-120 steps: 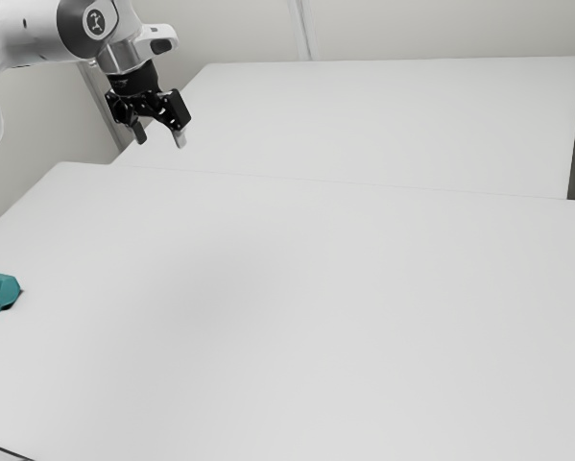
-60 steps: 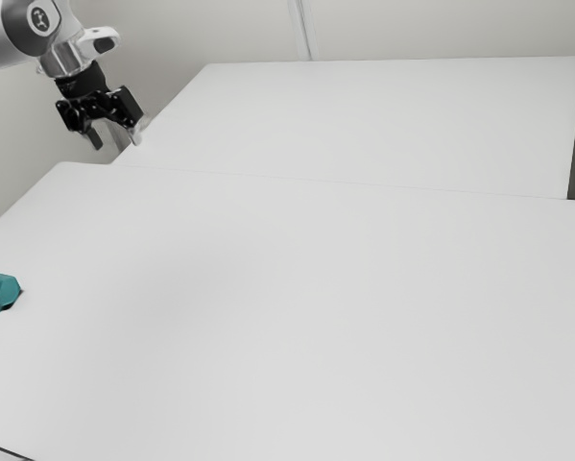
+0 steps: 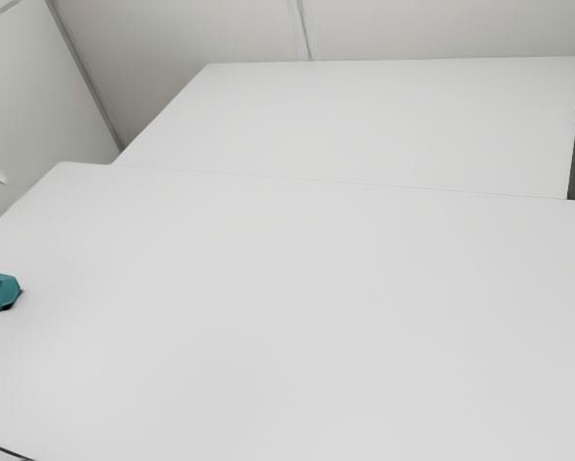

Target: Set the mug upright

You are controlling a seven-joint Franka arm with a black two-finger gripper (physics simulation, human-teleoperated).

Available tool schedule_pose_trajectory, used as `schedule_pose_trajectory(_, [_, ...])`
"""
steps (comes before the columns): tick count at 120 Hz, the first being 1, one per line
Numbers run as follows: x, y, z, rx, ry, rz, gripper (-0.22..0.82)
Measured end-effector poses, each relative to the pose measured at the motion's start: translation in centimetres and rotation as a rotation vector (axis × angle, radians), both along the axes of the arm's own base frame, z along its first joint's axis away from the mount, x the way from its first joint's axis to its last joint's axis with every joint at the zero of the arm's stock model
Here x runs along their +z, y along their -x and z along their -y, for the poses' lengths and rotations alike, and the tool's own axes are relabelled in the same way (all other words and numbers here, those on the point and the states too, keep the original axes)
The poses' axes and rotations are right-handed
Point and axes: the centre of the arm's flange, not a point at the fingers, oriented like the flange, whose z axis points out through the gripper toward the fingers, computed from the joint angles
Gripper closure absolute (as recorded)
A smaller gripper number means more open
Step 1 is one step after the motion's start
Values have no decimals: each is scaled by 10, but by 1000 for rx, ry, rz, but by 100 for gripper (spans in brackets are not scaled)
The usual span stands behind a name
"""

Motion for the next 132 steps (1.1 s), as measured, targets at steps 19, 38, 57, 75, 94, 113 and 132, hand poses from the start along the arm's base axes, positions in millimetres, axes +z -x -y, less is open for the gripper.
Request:
schedule_pose_trajectory(19, [-35,40,-71,25,55,48,0])
schedule_pose_trajectory(38, [-71,52,-123,-29,92,142,0])
schedule_pose_trajectory(57, [-108,78,-167,-49,110,215,0])
schedule_pose_trajectory(75, [-147,84,-186,-79,132,262,0])
schedule_pose_trajectory(94, [-168,94,-207,-95,109,327,0])
schedule_pose_trajectory(113, [-199,82,-222,-129,61,366,0])
schedule_pose_trajectory(132, [-225,76,-226,-142,51,389,0])
